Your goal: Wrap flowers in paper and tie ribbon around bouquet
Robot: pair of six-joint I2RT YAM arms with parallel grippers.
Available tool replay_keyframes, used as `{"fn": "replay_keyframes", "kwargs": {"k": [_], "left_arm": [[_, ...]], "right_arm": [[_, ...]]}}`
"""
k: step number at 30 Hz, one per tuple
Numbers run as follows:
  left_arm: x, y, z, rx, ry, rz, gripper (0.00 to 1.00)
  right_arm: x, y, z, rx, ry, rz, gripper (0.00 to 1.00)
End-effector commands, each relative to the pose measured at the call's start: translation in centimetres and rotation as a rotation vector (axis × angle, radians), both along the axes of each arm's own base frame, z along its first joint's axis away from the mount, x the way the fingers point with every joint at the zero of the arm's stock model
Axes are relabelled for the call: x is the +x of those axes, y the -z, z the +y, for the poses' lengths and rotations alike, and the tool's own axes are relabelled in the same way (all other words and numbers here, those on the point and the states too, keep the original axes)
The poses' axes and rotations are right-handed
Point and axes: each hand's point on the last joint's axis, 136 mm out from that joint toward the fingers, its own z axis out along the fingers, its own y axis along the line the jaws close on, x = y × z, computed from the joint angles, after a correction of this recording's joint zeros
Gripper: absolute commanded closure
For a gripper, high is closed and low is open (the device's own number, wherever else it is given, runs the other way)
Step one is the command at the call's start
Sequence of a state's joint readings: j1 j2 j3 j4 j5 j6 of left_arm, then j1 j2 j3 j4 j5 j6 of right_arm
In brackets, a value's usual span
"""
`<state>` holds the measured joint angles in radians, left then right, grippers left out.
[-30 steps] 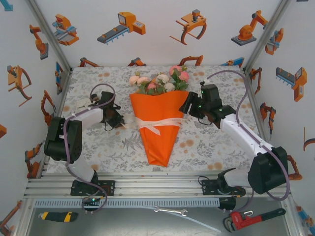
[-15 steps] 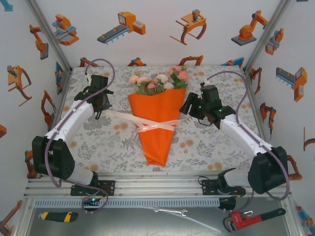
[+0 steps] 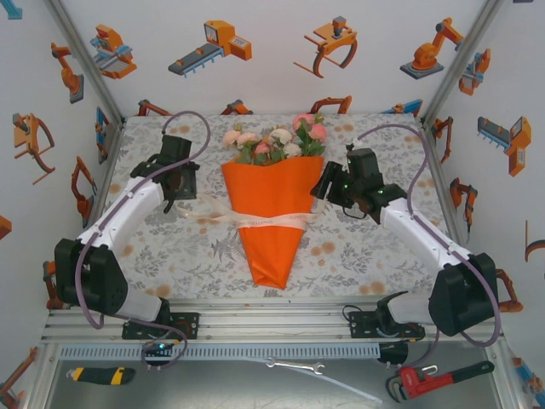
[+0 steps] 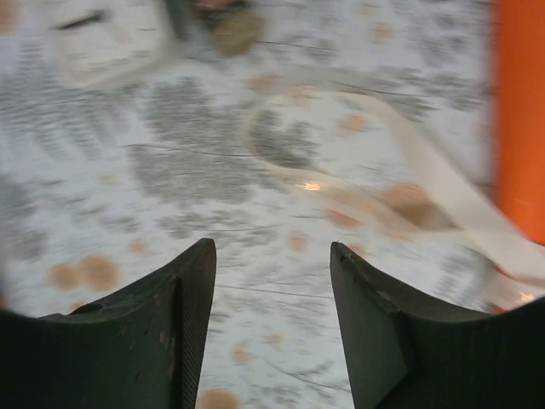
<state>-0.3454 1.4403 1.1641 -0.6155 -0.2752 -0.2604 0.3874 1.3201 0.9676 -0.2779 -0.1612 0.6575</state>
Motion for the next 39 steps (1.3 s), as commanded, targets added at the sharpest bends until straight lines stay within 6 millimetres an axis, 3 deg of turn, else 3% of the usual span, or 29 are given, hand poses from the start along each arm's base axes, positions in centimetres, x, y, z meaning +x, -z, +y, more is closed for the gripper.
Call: {"fn": "replay_keyframes", "kwargs": {"k": [1, 2, 5, 7, 10, 18, 20, 22, 25, 26, 32, 36, 39], "left_arm": [[-2.0, 0.6, -9.6, -0.336, 0.252, 0.071, 0.46], [-2.1, 1.3, -10.7, -0.316, 0.287, 0.092, 0.46], [-1.6, 3.4, -11.0, -0.222, 0.275, 0.155, 0.47], [-1.3, 4.4, -11.3, -0.188, 0.274, 0.185, 0.47], [-1.2, 4.1, -11.8, -0.201, 0.284, 0.179, 0.49], [-1.8, 2.7, -11.3, -0.211, 0.293, 0.127, 0.49], [-1.8, 2.6, -10.9, -0.206, 0.282, 0.121, 0.47], [-1.9, 2.5, -10.7, -0.207, 0.274, 0.118, 0.45], [-1.8, 2.3, -10.4, -0.217, 0.261, 0.105, 0.44], [-1.8, 2.2, -10.4, -0.220, 0.256, 0.104, 0.44], [-1.9, 1.4, -10.3, -0.231, 0.254, 0.079, 0.43], [-2.2, 1.4, -10.5, -0.245, 0.266, 0.083, 0.42], [-2.6, 1.9, -11.0, -0.264, 0.283, 0.096, 0.41]], "right_arm": [[0.2, 0.5, 0.5, 0.010, -0.013, 0.004, 0.42], [0.2, 0.7, 0.7, 0.004, -0.025, 0.004, 0.43], [0.5, 1.8, 0.6, -0.058, -0.068, 0.001, 0.43], [0.9, 3.6, -0.5, -0.183, -0.082, 0.011, 0.42], [1.3, 5.8, -1.3, -0.273, -0.075, 0.113, 0.39], [3.3, 10.2, 2.7, -0.047, -0.040, 0.240, 0.38], [3.2, 10.9, 2.8, -0.039, -0.030, 0.273, 0.42], [3.0, 11.1, 2.6, -0.035, -0.011, 0.283, 0.57], [3.1, 10.1, 1.9, -0.040, 0.022, 0.248, 0.93], [3.1, 9.4, 1.5, -0.050, 0.036, 0.228, 1.00], [4.1, 4.4, 0.5, -0.073, 0.065, 0.096, 1.00], [6.5, 1.1, -0.1, -0.117, 0.098, 0.002, 1.00], [8.7, 0.2, -1.8, -0.156, 0.146, -0.011, 1.00]]}}
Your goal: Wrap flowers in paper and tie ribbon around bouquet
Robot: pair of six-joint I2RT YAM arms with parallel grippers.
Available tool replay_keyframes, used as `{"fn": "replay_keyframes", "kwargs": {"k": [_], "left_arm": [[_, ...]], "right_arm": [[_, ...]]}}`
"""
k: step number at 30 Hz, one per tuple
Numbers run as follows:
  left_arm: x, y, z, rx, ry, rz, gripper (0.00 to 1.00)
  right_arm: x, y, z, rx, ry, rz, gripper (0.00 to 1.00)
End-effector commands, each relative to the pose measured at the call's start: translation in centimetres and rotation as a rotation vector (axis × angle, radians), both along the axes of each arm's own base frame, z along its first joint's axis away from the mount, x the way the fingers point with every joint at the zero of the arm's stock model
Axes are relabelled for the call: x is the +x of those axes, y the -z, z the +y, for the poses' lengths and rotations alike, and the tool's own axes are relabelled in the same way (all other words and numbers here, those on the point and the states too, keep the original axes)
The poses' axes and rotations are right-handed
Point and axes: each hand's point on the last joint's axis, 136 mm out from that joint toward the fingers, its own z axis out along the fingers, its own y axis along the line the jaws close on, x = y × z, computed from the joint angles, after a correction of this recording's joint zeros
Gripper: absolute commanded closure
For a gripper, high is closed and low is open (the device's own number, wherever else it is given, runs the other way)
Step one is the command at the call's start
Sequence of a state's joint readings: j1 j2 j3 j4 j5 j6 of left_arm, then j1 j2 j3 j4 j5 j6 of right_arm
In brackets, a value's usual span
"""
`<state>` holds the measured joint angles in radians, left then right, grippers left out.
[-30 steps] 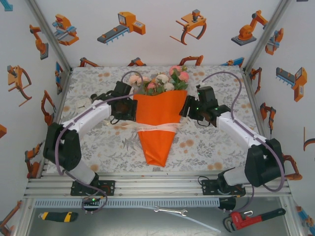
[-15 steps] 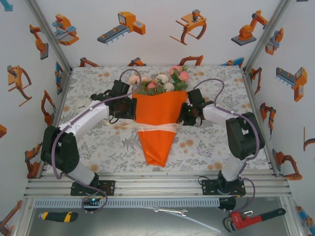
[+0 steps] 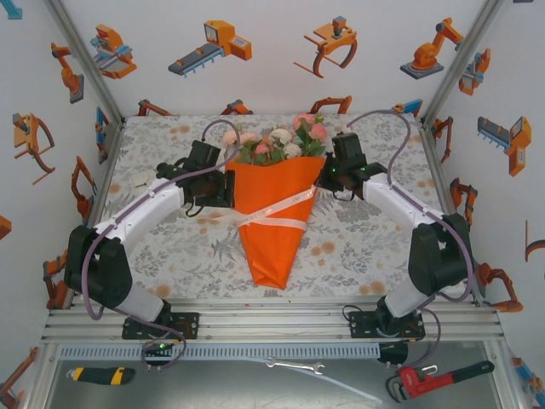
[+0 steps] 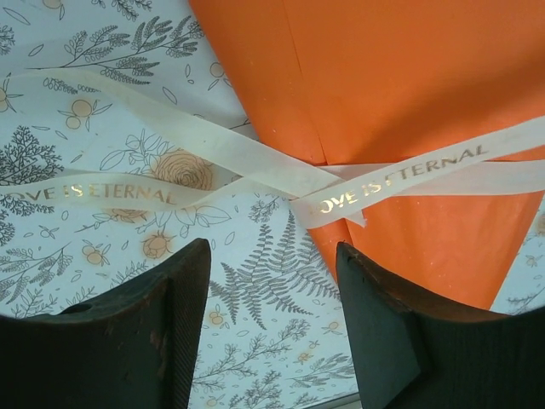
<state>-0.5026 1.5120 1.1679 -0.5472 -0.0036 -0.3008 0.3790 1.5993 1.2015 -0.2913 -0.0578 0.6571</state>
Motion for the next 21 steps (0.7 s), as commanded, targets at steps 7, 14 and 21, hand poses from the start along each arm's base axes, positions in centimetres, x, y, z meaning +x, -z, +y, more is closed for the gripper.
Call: {"fn": "replay_keyframes", "kwargs": {"k": [7, 14, 21], "left_arm": [[-0.8, 1.3, 1.0, 0.011, -0.049, 0.025, 0.36], [-0.1, 1.3, 0.4, -0.003, -0.035, 0.031, 0.33], [-1.8, -2.7, -9.3, -0.112, 0.440, -0.171, 0.33]], "right_arm": [[3.3, -2.4, -5.7, -0.083, 0.105, -0.043, 1.00], [3.0, -3.4, -6.4, -0.064, 0.033, -0.047, 1.00], [2.8, -3.8, 3.0, 0.010, -0.234, -0.059, 1.00]]}}
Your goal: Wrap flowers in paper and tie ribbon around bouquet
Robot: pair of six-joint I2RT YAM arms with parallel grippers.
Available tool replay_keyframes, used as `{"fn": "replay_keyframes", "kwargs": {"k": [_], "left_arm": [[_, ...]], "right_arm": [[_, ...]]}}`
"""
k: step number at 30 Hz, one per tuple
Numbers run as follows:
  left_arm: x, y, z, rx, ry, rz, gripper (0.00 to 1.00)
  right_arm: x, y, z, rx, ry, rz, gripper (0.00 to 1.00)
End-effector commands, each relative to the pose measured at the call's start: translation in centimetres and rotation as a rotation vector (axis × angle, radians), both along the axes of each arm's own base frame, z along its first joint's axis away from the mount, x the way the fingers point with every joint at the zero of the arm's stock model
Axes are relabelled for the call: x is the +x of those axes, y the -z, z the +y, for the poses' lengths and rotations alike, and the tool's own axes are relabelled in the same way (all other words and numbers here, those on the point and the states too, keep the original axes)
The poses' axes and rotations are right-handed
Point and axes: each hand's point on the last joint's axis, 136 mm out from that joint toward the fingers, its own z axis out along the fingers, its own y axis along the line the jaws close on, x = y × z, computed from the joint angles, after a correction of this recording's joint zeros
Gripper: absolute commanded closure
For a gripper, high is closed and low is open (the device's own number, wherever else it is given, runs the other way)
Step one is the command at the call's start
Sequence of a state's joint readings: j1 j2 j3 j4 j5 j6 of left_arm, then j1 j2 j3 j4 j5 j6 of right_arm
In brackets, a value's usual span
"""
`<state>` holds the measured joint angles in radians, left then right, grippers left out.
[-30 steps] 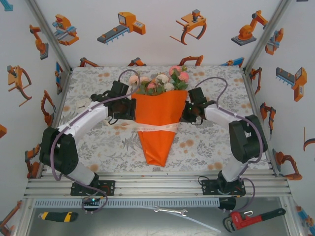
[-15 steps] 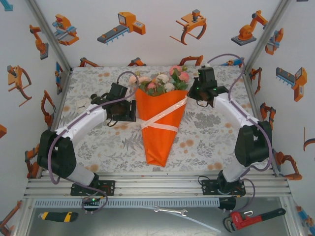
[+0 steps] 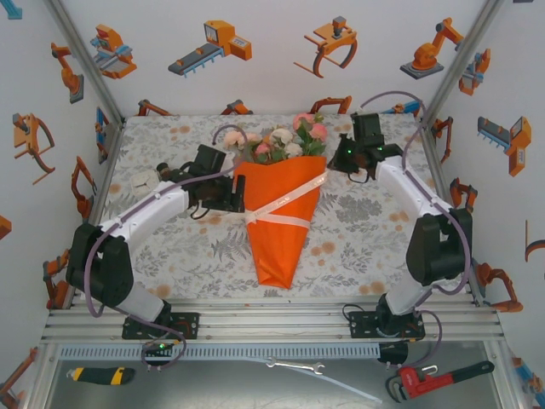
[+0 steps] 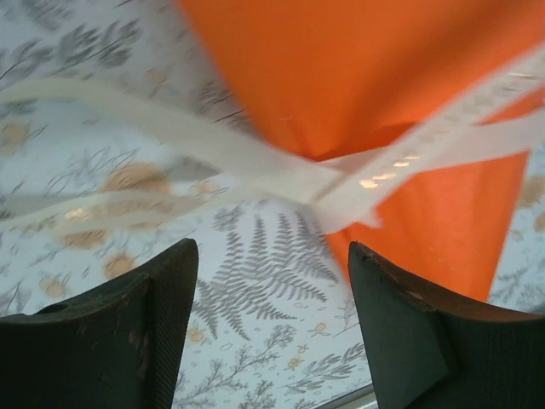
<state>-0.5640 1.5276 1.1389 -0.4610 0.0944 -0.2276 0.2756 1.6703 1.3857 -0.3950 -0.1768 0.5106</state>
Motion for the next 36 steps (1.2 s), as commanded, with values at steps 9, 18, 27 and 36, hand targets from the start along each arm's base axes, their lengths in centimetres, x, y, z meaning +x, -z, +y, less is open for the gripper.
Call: {"fn": "replay_keyframes", "kwargs": {"k": [9, 18, 27, 36], "left_arm": [[-3.5, -2.9, -10.0, -0.053, 0.591, -0.386, 0.34], [-2.4, -2.7, -11.8, -0.096, 0.558, -0.405, 0.33], [3.0, -2.5, -16.0, -0.345, 0.175, -0.170, 0.43], [1.3, 0.6, -20.7, -0.397, 0.387, -0.087, 0.41]], "right_arm": [[-2.2, 5.5, 13.0, -0.006, -0.237, 0.124, 0.98], [-4.3, 0.1, 9.3, 0.029, -0.186, 0.070, 0.50], [-6.6, 2.8, -0.4, 0.013, 0.043, 0.083, 0.49], [-9.5, 3.6, -2.0, 0.039, 0.077, 0.079, 0.49]]}}
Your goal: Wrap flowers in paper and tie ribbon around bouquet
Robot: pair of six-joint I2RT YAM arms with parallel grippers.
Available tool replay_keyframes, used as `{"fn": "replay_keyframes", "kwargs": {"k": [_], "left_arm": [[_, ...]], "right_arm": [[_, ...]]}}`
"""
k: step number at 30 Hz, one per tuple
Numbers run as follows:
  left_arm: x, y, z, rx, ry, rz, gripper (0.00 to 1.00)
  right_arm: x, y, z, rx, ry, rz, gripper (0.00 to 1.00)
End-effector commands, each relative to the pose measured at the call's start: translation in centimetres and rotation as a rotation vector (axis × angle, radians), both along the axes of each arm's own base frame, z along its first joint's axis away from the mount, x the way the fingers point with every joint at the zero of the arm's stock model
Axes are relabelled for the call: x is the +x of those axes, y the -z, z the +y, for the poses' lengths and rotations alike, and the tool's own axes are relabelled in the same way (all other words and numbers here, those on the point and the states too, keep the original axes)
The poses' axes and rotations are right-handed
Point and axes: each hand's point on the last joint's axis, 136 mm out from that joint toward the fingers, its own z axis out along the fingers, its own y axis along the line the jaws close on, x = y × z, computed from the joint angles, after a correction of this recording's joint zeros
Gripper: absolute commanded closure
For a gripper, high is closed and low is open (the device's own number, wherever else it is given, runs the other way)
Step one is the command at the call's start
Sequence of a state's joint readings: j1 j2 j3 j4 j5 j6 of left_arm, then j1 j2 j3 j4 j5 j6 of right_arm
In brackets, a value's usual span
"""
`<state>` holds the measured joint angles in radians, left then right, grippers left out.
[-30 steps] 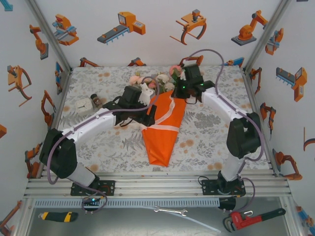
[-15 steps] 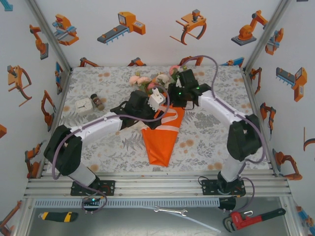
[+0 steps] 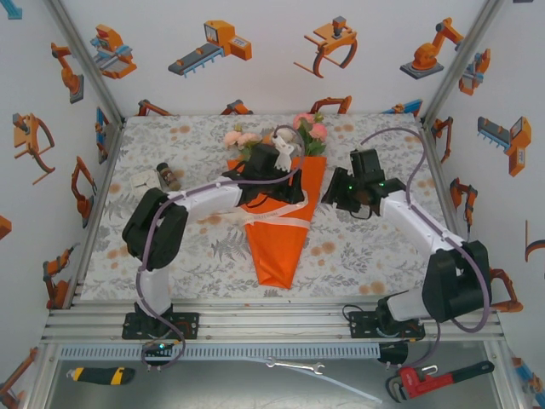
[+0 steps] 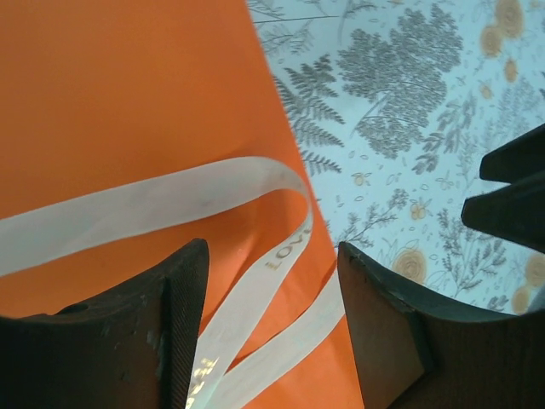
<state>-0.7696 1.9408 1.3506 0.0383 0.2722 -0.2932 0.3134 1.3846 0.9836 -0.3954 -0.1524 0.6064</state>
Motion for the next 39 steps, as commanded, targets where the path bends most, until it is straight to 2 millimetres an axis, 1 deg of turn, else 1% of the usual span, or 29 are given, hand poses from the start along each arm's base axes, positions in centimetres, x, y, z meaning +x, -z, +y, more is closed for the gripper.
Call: {"fn": "replay_keyframes", "kwargs": {"k": [1, 2, 3, 4, 6, 7, 8, 10, 12, 15, 18, 20, 23, 25, 26, 29, 32, 35, 37, 39], "left_arm": [[-1.7, -0.3, -2.9, -0.084, 0.137, 0.038, 0.41], [-1.9, -0.1, -3.3, -0.090, 0.155, 0.053, 0.42], [-1.9, 0.2, -3.4, -0.082, 0.160, 0.067, 0.46], [-1.8, 0.5, -3.4, -0.064, 0.159, 0.078, 0.53], [-1.6, 1.0, -3.1, -0.030, 0.148, 0.082, 0.73], [-1.6, 0.9, -2.9, -0.019, 0.143, 0.077, 0.84], [-1.7, 0.8, -2.7, -0.010, 0.144, 0.071, 0.99], [-1.5, 0.0, -2.0, -0.004, 0.127, 0.063, 1.00], [-1.2, -1.5, -0.9, -0.011, 0.089, 0.036, 1.00], [0.1, -3.0, 2.1, -0.001, -0.020, 0.002, 1.00], [1.1, -3.9, 5.5, -0.026, -0.104, 0.014, 1.00], [1.5, -3.8, 7.6, -0.036, -0.142, 0.045, 1.00], [1.6, -3.5, 9.7, -0.011, -0.176, 0.055, 1.00], [1.6, -3.4, 10.6, 0.008, -0.189, 0.050, 1.00], [1.6, -3.5, 10.9, 0.012, -0.200, 0.049, 1.00], [1.6, -3.2, 11.9, 0.015, -0.229, 0.061, 1.00], [1.4, -2.4, 12.8, 0.028, -0.252, 0.084, 1.00], [0.9, -1.9, 13.1, 0.027, -0.250, 0.090, 1.00], [0.7, -1.8, 13.1, 0.017, -0.247, 0.092, 1.00], [0.8, -1.6, 13.1, 0.020, -0.251, 0.094, 1.00]], "right_arm": [[0.2, -1.5, -0.3, 0.032, 0.032, -0.062, 0.49], [0.0, -1.3, -0.3, 0.035, 0.033, -0.058, 0.49], [-0.2, -1.1, -0.2, 0.038, 0.027, -0.052, 0.49], [-0.3, -0.9, -0.1, 0.041, 0.023, -0.048, 0.49], [-0.6, -0.8, 0.2, 0.053, 0.002, -0.045, 0.50], [-0.6, -0.9, 0.3, 0.054, -0.009, -0.048, 0.50], [-0.6, -1.0, 0.5, 0.054, -0.024, -0.057, 0.50], [-0.5, -1.3, 1.0, 0.050, -0.063, -0.086, 0.50], [-0.4, -1.8, 1.7, 0.045, -0.115, -0.129, 0.50], [-0.5, -2.5, 3.5, 0.030, -0.223, -0.196, 0.50], [-1.1, -2.8, 6.5, -0.017, -0.393, -0.286, 0.50], [-1.7, -2.7, 8.8, -0.059, -0.522, -0.345, 0.50], [-2.4, -2.0, 11.9, -0.113, -0.692, -0.411, 0.50], [-2.8, -1.4, 13.7, -0.120, -0.791, -0.432, 0.50], [-2.9, -0.8, 14.5, -0.126, -0.824, -0.428, 0.50], [-2.8, 0.8, 16.1, -0.138, -0.894, -0.413, 0.49], [-2.3, 2.6, 16.8, -0.178, -0.942, -0.382, 0.49], [-1.9, 3.9, 17.0, -0.217, -0.975, -0.360, 0.49], [-2.3, 4.8, 17.3, -0.221, -1.012, -0.341, 0.49], [-3.4, 5.9, 17.8, -0.211, -1.070, -0.303, 0.50]]}}
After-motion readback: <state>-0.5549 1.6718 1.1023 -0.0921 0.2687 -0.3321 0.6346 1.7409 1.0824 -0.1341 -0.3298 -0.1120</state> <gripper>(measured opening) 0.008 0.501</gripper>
